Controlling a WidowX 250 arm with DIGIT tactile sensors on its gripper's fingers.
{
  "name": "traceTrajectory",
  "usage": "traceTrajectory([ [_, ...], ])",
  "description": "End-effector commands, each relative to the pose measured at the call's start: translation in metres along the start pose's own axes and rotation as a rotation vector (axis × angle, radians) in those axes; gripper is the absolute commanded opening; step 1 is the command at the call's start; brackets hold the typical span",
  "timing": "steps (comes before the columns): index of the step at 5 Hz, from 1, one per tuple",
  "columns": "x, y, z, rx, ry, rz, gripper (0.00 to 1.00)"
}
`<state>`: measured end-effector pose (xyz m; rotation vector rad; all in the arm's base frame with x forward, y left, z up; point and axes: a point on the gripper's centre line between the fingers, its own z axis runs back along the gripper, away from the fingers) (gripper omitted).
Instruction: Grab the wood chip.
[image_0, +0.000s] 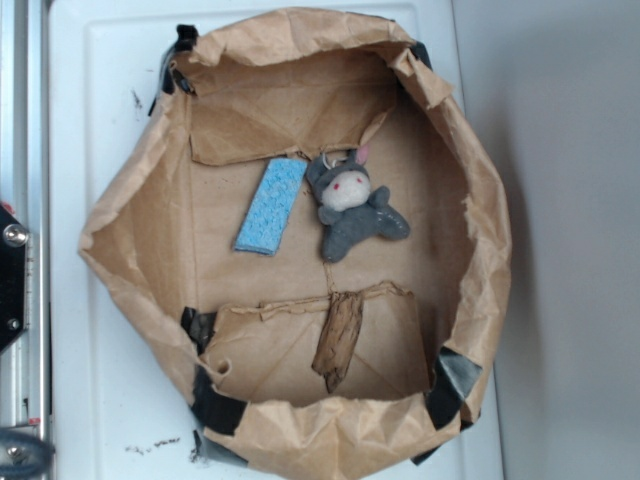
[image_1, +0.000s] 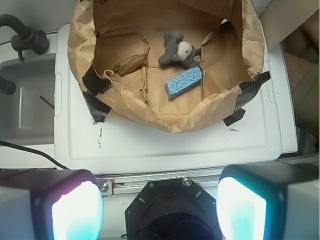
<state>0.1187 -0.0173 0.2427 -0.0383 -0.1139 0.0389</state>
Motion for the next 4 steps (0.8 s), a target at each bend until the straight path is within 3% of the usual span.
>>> traceTrajectory([
  [1, 0.0, 0.0, 0.0, 0.0, 0.0, 0.0, 1.0],
  [3, 0.067, -0.016, -0.01, -0.024, 0.035, 0.195, 1.0],
  [4, 0.095, -0.006, -0.023, -0.143, -0.043, 0.447, 1.0],
])
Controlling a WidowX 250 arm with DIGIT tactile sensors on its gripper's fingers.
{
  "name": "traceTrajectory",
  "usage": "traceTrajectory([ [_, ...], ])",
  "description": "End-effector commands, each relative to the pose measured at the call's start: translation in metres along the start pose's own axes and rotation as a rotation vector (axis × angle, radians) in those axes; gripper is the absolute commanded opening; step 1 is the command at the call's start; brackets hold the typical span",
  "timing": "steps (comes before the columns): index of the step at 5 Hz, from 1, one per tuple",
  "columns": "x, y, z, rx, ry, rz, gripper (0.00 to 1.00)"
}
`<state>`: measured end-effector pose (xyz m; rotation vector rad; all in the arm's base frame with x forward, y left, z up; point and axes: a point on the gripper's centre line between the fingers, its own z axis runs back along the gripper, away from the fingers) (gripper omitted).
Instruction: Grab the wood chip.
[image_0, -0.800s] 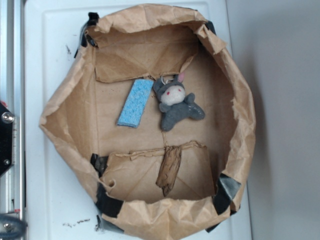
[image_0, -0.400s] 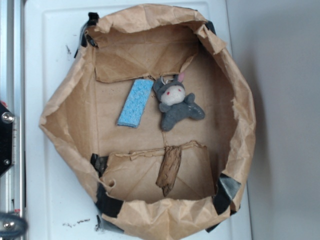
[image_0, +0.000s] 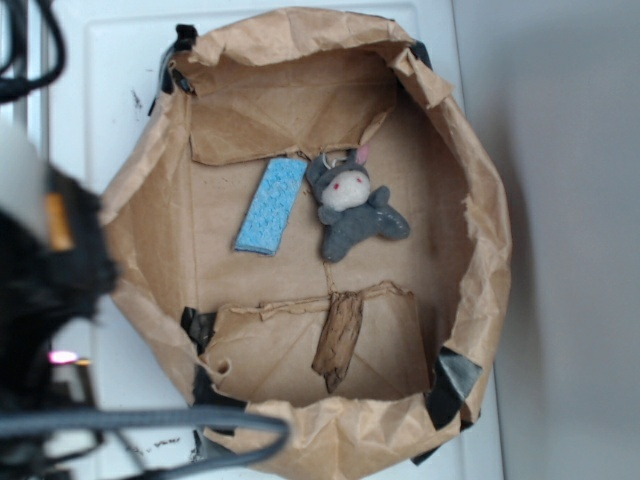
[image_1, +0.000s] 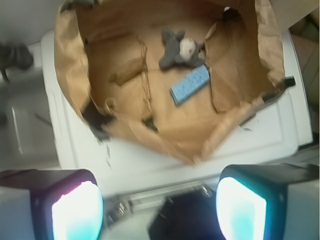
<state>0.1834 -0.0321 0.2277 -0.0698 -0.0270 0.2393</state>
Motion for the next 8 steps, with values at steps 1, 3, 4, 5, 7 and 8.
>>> traceTrajectory([
  [1, 0.064, 0.006, -0.025, -0.165, -0.17, 0.483, 1.0],
  [3, 0.064, 0.006, -0.025, -0.165, -0.17, 0.483, 1.0],
  [4, 0.064, 0.006, -0.025, -0.165, -0.17, 0.483, 1.0],
  [5, 0.064, 0.006, -0.025, -0.165, -0.17, 0.483, 1.0],
  [7, 0.079, 0.011, -0.101, -0.08, -0.271, 0.523, 1.0],
  [8, 0.079, 0.012, -0.124, -0.076, -0.305, 0.514, 1.0],
])
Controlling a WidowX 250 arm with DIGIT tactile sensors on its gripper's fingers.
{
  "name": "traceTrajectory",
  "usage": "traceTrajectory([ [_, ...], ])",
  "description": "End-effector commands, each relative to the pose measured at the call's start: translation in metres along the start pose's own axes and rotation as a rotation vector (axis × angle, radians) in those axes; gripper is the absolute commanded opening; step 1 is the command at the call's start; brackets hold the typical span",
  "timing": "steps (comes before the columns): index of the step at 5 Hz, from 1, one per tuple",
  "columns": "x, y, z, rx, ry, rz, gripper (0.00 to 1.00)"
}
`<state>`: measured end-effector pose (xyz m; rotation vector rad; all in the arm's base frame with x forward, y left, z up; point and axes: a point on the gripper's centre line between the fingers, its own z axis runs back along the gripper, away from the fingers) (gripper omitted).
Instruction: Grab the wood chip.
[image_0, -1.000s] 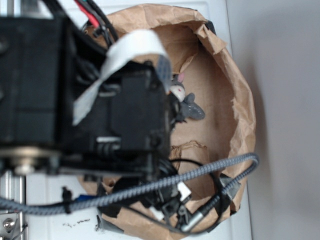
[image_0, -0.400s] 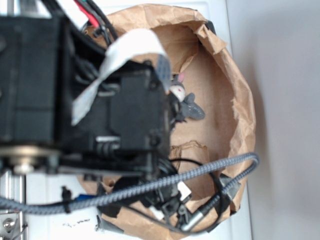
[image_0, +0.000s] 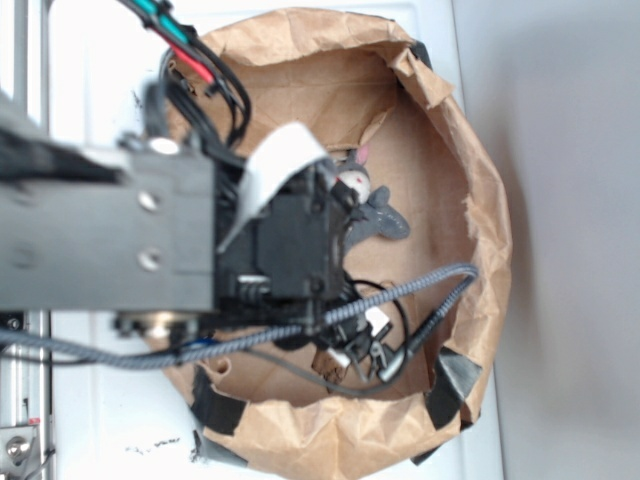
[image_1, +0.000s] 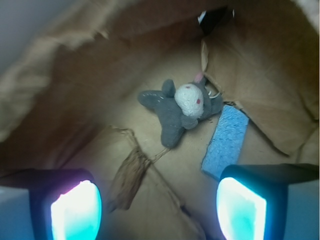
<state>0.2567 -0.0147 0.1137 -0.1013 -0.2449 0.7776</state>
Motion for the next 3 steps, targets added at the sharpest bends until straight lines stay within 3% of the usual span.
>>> traceTrajectory([
  [1, -0.008, -0.012, -0.025, -0.068, -0.039, -0.104, 1.0],
  [3, -0.031, -0.046, -0.048, -0.062, 0.017, -0.119, 1.0],
])
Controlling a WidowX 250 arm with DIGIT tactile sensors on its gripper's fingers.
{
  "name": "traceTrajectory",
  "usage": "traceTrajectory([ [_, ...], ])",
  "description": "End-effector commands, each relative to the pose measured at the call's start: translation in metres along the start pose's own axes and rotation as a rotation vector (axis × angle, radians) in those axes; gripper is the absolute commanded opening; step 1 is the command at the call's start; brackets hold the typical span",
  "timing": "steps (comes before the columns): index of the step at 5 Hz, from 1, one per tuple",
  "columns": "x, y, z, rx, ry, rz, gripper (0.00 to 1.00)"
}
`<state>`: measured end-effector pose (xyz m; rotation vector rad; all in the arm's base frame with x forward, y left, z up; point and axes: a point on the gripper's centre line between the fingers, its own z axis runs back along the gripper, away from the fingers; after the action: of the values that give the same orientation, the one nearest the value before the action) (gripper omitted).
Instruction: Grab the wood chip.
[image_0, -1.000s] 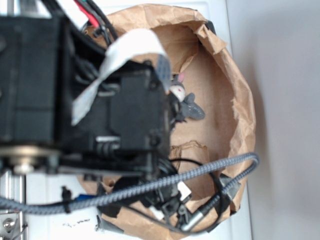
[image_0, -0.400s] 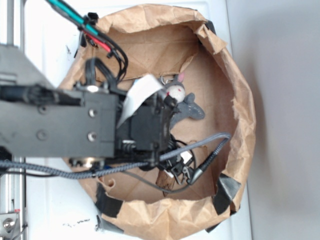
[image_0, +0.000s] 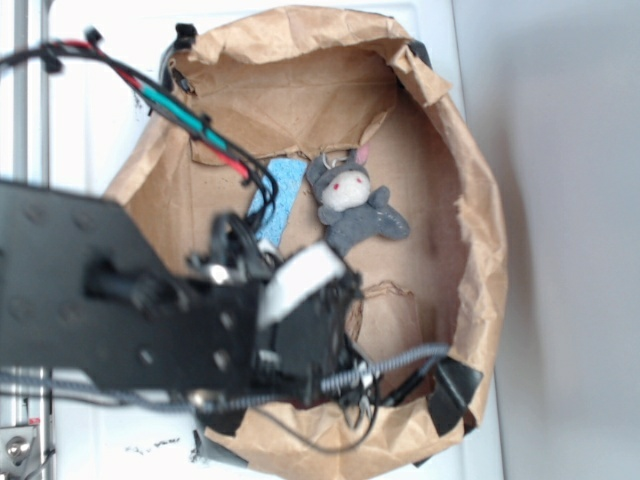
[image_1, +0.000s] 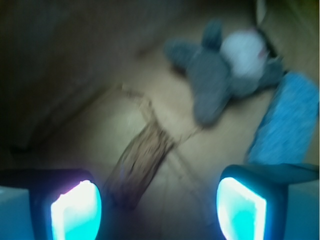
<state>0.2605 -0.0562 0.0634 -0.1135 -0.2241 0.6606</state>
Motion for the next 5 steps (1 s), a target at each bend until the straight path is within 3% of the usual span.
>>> traceTrajectory([
  [1, 0.009, -0.023, -0.012, -0.024, -0.051, 0.008, 1.0],
  [3, 0.025, -0.023, -0.038, 0.053, -0.094, 0.041, 1.0],
  [4, 0.032, -0.015, -0.048, 0.094, -0.112, 0.071, 0.0],
  [5, 0.036, -0.012, -0.039, 0.071, -0.101, 0.088, 0.0],
])
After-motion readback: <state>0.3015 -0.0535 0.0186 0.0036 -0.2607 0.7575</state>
